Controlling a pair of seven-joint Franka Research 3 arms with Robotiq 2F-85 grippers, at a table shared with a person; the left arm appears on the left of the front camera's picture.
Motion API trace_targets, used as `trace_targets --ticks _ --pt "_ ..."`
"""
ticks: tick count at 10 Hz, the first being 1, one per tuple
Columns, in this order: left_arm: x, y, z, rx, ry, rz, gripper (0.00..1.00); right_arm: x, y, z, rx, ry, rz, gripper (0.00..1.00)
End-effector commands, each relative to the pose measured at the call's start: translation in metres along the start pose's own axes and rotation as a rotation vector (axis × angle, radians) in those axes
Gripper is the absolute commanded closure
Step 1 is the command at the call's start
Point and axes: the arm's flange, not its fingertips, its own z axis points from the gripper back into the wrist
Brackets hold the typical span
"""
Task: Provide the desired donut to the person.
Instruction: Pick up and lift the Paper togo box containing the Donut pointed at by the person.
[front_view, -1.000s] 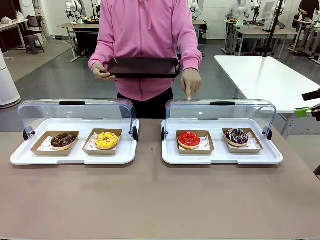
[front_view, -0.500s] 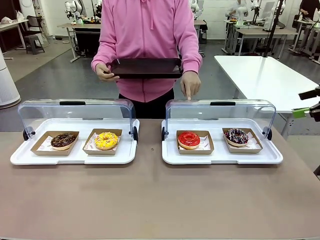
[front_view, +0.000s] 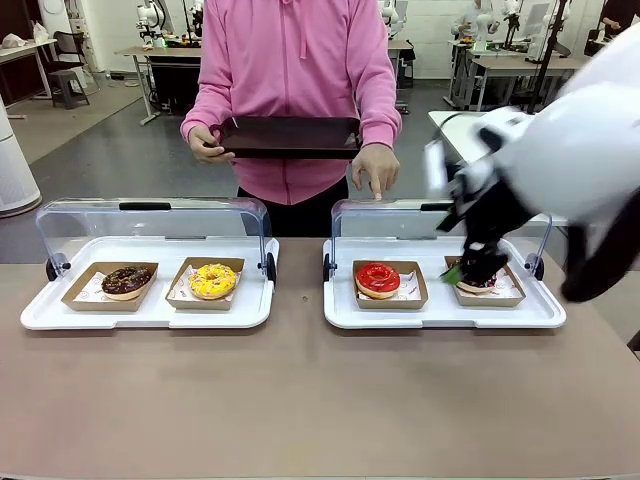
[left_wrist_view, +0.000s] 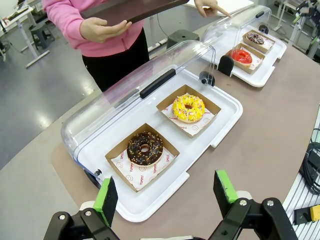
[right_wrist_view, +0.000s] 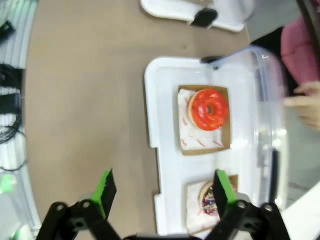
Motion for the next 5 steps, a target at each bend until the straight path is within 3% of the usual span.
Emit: trace_targets --ticks 1,3,5 --pt "-0.001 0.001 -0.001 -0.006 -0.009 0.008 0.00 0.001 -0.018 -0.051 -0.049 0.102 0.046 0.00" --pt "-0.001 0.001 -0.001 -0.006 -0.009 0.008 0.00 -0.003 -0.012 -0.093 -0.054 0.146 0.071 0.00" --pt "-0.001 0.001 -0.001 -0.006 -0.009 0.008 0.00 -0.016 -0.019 -0.106 -0.033 0.102 0.102 0.00"
